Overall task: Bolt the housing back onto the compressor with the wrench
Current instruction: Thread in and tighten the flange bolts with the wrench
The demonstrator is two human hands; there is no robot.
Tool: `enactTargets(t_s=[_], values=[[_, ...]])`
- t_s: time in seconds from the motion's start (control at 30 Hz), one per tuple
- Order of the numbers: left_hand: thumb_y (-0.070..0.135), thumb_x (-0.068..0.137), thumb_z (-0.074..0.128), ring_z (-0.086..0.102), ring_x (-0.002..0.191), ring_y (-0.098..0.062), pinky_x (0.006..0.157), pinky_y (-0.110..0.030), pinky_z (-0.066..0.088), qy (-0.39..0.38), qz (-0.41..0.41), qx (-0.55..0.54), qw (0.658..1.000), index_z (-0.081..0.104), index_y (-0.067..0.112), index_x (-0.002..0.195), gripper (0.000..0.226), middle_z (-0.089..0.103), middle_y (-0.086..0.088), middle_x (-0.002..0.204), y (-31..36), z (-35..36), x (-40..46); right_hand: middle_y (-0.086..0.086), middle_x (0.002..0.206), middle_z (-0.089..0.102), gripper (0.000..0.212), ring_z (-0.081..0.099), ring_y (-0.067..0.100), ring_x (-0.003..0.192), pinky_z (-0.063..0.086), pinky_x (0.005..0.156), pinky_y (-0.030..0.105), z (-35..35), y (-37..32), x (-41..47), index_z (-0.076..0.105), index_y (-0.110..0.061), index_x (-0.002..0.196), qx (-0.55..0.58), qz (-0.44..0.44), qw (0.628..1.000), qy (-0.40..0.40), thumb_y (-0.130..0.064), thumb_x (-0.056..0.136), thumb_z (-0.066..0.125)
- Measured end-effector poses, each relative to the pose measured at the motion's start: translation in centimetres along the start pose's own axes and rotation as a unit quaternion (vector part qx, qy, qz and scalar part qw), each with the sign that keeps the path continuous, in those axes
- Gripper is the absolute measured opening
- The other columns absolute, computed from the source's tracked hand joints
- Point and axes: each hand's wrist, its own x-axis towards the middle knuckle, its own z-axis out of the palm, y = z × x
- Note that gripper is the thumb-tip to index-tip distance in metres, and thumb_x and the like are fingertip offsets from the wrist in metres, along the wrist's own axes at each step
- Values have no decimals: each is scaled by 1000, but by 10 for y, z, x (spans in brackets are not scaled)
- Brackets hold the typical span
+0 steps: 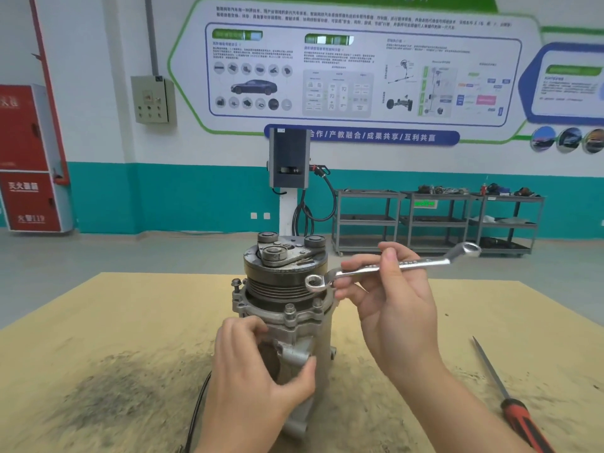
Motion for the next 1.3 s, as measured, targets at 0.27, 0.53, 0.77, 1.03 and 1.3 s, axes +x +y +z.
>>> enactTargets(t_s=[0.27, 0.53, 0.77, 1.03, 1.3], values=[[71, 69, 61, 47, 45, -9, 47, -16, 40, 12, -160, -366, 917, 57, 39, 93, 40, 56, 3, 60, 40, -25, 15, -11, 68, 59, 40, 42, 2, 71, 36, 61, 20, -11, -40, 11, 60, -38, 103, -677, -54, 673, -292, -61, 91, 28], [25, 80, 59, 32, 31, -9, 33, -15, 26, -82, -318, -511, 795, 57, 0, 82, 26, 49, -7, 52, 54, -25, 15, -13, 116, 57, 41, 37, 20, 106, 25, 84, 39, 6, -38, 0, 65, -47, 117, -749, -228, 580, -223, -53, 76, 67], [20, 83, 52, 33, 34, -6, 32, -15, 29, -25, -305, -631, 713, 66, 17, 66, 22, 42, -1, 52, 57, -22, 14, -7, 72, 60, 67, 51, 6, 58, 43, 57, 23, 24, -41, -8, 66, -18, 108, -382, 200, 900, -67, -71, 67, 61], [71, 69, 63, 51, 103, 3, 91, -22, 42, 40, -170, -180, 968, 52, 47, 109, 49, 47, 25, 109, 37, -13, -3, 9, 69, 63, 24, 47, 12, 43, 37, 36, 21, 16, -26, 3, 49, -14, 111, -116, 113, 986, 38, 3, 95, 51], [66, 63, 69, 5, 149, -4, 120, -33, 15, -81, -122, -56, 988, -1, 60, 139, 103, -8, 36, 154, 12, 0, -4, 0, 46, 50, 15, 39, 12, 41, 33, 40, 24, -7, -28, 19, 50, -15, 95, -130, 71, 985, 94, -18, 104, 39]])
